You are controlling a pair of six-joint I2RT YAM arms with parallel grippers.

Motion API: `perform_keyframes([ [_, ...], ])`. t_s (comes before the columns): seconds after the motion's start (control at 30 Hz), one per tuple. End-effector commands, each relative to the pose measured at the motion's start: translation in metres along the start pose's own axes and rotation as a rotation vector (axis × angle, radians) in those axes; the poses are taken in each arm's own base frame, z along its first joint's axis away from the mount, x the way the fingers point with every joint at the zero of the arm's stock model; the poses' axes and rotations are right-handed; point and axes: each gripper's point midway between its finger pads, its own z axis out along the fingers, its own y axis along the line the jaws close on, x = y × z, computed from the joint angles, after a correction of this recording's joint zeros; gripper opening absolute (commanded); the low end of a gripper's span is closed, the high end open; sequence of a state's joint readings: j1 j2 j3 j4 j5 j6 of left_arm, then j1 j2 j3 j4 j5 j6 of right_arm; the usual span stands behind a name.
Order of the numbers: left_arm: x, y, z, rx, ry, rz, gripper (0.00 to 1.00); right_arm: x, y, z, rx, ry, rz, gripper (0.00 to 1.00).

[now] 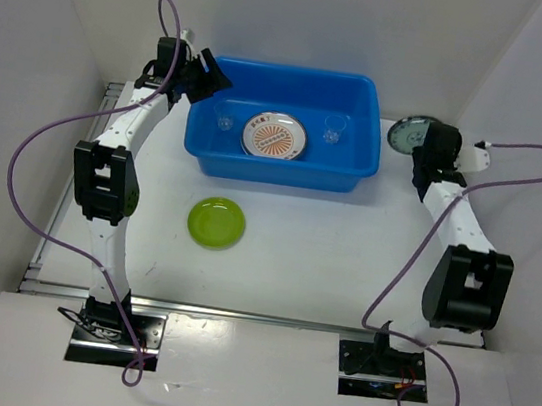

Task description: Place the mixed dishes into the plastic bin

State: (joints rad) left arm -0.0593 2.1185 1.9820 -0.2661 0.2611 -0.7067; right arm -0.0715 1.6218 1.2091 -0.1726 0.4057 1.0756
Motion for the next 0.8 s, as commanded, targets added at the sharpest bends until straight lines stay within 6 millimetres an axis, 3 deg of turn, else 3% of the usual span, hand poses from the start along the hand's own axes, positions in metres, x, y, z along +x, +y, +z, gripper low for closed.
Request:
perform_keyframes([
  [0.0, -0.016, -0.016, -0.01, 0.059, -0.041, 0.025, 0.75, -0.069, 0.055, -0.052, -0.137, -0.234, 0.063, 0.0],
  [0.07, -0.016, -0.016, -0.01, 0.059, -0.041, 0.025, 0.75, -0.089, 0.075, -0.073, -0.172, -0.291, 0.044, 0.0],
  [0.17, -0.018, -0.021, -0.014, 0.071, -0.042, 0.029, 0.75, -0.097, 0.112, -0.102, -0.263, -0.303, 0.018, 0.0],
  [0.23, -0.018, -0.021, -0.014, 0.071, -0.042, 0.029, 0.75, -0.08, 0.132, -0.109, -0.315, -0.253, -0.046, 0.0],
  [0.27, -0.018, -0.021, -0.014, 0.071, -0.042, 0.029, 0.75, -0.084, 0.148, -0.114, -0.356, -0.244, -0.051, 0.0],
  [0.3, -0.018, -0.021, -0.014, 0.071, -0.042, 0.029, 0.75, -0.055, 0.156, -0.104, -0.383, -0.143, -0.097, 0.0],
  [0.37, -0.021, -0.024, -0.017, 0.077, -0.049, 0.022, 0.75, -0.032, 0.177, -0.105, -0.436, -0.064, -0.146, 0.0],
  [0.4, -0.021, -0.024, -0.017, 0.077, -0.049, 0.022, 0.75, -0.005, 0.177, -0.086, -0.419, -0.006, -0.181, 0.0],
  [0.43, -0.021, -0.024, -0.017, 0.077, -0.049, 0.022, 0.75, 0.023, 0.188, -0.09, -0.465, 0.064, -0.22, 0.0],
  [0.5, -0.021, -0.024, -0.017, 0.077, -0.049, 0.022, 0.75, 0.049, 0.203, -0.089, -0.494, 0.135, -0.248, 0.0],
  [0.53, -0.021, -0.024, -0.017, 0.077, -0.049, 0.022, 0.75, 0.087, 0.199, -0.078, -0.487, 0.21, -0.289, 0.0],
  [0.6, -0.021, -0.024, -0.017, 0.077, -0.049, 0.022, 0.75, 0.108, 0.207, -0.076, -0.492, 0.238, -0.308, 0.0],
  [0.63, -0.021, -0.024, -0.017, 0.077, -0.049, 0.031, 0.75, 0.135, 0.199, -0.062, -0.46, 0.283, -0.341, 0.0],
  [0.67, -0.021, -0.024, -0.017, 0.077, -0.049, 0.031, 0.75, 0.147, 0.211, -0.07, -0.495, 0.309, -0.361, 0.0],
  [0.77, -0.021, -0.024, -0.017, 0.077, -0.049, 0.031, 0.75, 0.196, 0.199, -0.057, -0.46, 0.405, -0.447, 0.0],
])
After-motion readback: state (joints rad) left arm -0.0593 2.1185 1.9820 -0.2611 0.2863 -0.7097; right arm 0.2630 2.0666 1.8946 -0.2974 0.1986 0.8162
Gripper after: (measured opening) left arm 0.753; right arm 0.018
